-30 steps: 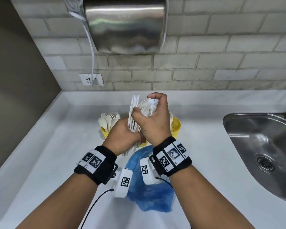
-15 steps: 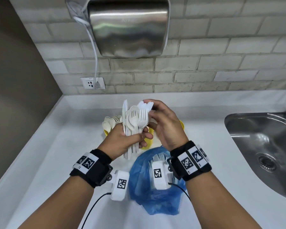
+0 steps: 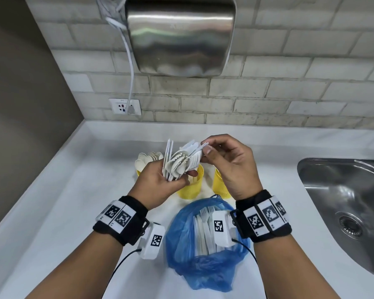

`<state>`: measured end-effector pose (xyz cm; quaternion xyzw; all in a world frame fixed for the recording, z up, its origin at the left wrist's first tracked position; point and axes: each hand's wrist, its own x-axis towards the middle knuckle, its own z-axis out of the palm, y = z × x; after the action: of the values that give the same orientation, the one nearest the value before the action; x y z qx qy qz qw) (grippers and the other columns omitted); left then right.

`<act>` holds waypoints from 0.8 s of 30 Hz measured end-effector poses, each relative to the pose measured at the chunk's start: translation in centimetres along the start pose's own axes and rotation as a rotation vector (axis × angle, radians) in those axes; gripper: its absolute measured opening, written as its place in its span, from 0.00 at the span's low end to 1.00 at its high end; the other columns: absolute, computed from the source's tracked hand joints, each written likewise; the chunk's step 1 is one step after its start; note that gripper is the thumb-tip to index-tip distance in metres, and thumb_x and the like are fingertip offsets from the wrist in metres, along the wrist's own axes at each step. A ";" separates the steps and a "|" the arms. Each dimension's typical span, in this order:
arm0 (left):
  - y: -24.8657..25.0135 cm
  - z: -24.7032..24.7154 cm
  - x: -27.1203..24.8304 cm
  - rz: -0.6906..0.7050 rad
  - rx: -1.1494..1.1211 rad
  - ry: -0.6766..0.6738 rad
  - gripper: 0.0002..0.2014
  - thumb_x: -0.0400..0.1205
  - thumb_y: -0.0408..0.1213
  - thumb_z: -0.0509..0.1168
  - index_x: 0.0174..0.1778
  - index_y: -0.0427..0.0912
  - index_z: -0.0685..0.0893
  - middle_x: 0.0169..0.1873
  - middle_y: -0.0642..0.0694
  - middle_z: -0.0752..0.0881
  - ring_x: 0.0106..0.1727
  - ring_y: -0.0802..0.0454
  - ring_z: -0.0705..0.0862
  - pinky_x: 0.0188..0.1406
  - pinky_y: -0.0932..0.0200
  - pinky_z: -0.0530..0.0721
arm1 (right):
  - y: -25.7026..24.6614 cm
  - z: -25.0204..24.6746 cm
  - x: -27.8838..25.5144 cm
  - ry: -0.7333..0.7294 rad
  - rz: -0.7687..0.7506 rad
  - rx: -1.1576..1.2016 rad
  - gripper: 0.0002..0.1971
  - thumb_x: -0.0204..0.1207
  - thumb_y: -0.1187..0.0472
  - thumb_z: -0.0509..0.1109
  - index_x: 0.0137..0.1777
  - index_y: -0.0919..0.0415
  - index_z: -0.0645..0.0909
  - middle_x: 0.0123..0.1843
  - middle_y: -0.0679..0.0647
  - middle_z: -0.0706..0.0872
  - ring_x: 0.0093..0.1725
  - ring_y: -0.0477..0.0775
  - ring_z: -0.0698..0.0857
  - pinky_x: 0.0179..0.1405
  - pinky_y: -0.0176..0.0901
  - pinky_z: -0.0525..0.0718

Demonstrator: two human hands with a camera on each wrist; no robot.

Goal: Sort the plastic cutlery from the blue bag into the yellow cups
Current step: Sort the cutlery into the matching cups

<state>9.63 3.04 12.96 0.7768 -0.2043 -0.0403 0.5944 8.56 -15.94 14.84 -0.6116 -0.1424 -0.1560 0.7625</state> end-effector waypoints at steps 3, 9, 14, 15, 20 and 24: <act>-0.1 -0.4 0.0 -0.022 -0.017 0.010 0.12 0.80 0.17 0.70 0.47 0.37 0.93 0.45 0.51 0.95 0.45 0.63 0.91 0.46 0.70 0.85 | 0.2 0.3 0.6 -0.005 0.036 0.001 0.06 0.81 0.75 0.70 0.48 0.66 0.85 0.43 0.53 0.92 0.43 0.57 0.90 0.46 0.52 0.92; -1.4 -0.9 0.0 -0.066 -0.012 0.028 0.08 0.79 0.33 0.70 0.47 0.51 0.92 0.45 0.45 0.95 0.44 0.34 0.90 0.46 0.22 0.86 | 1.1 0.4 1.2 0.020 0.067 0.003 0.03 0.82 0.72 0.70 0.49 0.66 0.84 0.45 0.53 0.91 0.44 0.59 0.90 0.48 0.58 0.93; -1.7 -1.0 0.0 -0.072 -0.011 0.005 0.09 0.82 0.30 0.71 0.51 0.47 0.91 0.45 0.41 0.94 0.39 0.42 0.90 0.47 0.24 0.87 | 1.4 0.4 1.5 -0.068 0.083 -0.042 0.05 0.81 0.72 0.72 0.48 0.62 0.85 0.46 0.54 0.91 0.44 0.61 0.90 0.46 0.59 0.92; -1.7 -1.0 0.0 -0.078 -0.017 0.007 0.09 0.83 0.28 0.70 0.52 0.46 0.91 0.46 0.41 0.94 0.39 0.43 0.90 0.49 0.25 0.88 | 1.3 0.4 1.5 -0.057 0.080 -0.025 0.04 0.82 0.72 0.72 0.48 0.63 0.85 0.45 0.54 0.90 0.43 0.61 0.90 0.45 0.58 0.92; -1.3 -0.9 -0.2 -0.085 -0.055 0.001 0.11 0.82 0.27 0.70 0.55 0.44 0.90 0.47 0.41 0.94 0.39 0.44 0.90 0.52 0.28 0.89 | 1.0 0.7 1.3 -0.033 0.079 0.034 0.04 0.83 0.72 0.69 0.50 0.65 0.82 0.43 0.55 0.87 0.39 0.56 0.89 0.38 0.53 0.92; -1.2 -0.8 -0.4 -0.091 -0.051 0.003 0.11 0.84 0.26 0.70 0.56 0.44 0.90 0.47 0.41 0.94 0.39 0.44 0.90 0.52 0.34 0.90 | 0.9 0.6 1.4 -0.045 0.064 -0.003 0.03 0.82 0.69 0.71 0.48 0.62 0.84 0.43 0.55 0.88 0.41 0.59 0.89 0.42 0.56 0.91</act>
<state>9.84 4.19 11.99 0.7698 -0.1667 -0.0711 0.6120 10.22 -15.30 14.75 -0.6203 -0.1398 -0.1179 0.7628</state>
